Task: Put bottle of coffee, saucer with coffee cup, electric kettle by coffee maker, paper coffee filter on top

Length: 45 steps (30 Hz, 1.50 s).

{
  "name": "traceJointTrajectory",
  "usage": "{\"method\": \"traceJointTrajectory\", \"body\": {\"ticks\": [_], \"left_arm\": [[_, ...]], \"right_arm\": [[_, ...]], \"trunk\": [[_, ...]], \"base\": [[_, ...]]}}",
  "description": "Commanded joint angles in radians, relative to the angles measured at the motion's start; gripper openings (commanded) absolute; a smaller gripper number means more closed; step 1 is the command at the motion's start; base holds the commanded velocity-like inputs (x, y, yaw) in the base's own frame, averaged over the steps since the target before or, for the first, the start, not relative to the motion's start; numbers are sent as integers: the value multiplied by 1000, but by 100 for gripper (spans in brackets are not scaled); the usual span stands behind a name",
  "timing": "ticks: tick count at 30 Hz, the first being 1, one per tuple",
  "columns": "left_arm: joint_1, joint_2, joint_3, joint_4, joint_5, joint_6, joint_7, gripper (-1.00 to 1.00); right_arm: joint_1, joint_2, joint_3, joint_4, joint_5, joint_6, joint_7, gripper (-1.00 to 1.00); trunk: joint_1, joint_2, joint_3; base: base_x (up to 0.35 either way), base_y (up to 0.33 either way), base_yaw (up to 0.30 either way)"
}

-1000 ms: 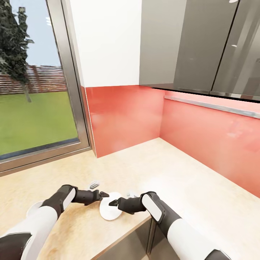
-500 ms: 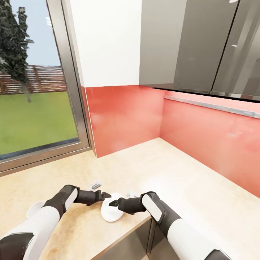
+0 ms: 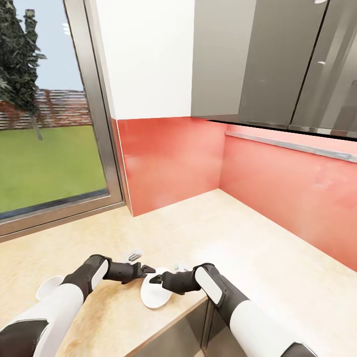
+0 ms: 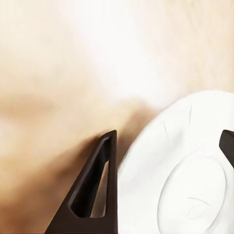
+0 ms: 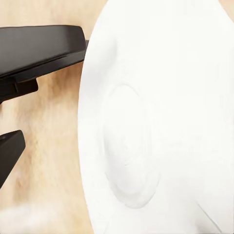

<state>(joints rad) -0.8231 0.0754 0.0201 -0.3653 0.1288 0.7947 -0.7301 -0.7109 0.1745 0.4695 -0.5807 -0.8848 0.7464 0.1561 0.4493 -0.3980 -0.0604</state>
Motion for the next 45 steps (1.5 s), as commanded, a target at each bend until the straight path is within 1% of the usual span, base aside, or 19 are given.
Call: {"method": "traceJointTrajectory", "body": {"ticks": [1,12,13,38,40,45], "left_arm": [[-1,0,0,0,0,8,1,100],[-1,0,0,0,0,9,0,100],[-1,0,0,0,0,9,0,100],[-1,0,0,0,0,9,0,100],[-2,4,-6,-8,-1,9,0,100],[-7,16,-5,-13,-4,9,1,100]], "right_arm": [[-1,0,1,1,12,2,5,100],[-1,0,1,1,12,2,5,100],[-1,0,1,1,12,2,5,-100],[-1,0,1,1,12,2,5,-100],[-1,0,1,0,12,2,5,-100],[-1,0,1,-4,11,2,5,-100]], "trunk": [[1,-2,-3],[1,-2,-3],[1,-2,-3],[1,-2,-3],[1,-2,-3],[1,-2,-3]], "base": [[0,0,0],[0,0,0],[0,0,0],[0,0,0],[0,0,0],[0,0,0]]}}
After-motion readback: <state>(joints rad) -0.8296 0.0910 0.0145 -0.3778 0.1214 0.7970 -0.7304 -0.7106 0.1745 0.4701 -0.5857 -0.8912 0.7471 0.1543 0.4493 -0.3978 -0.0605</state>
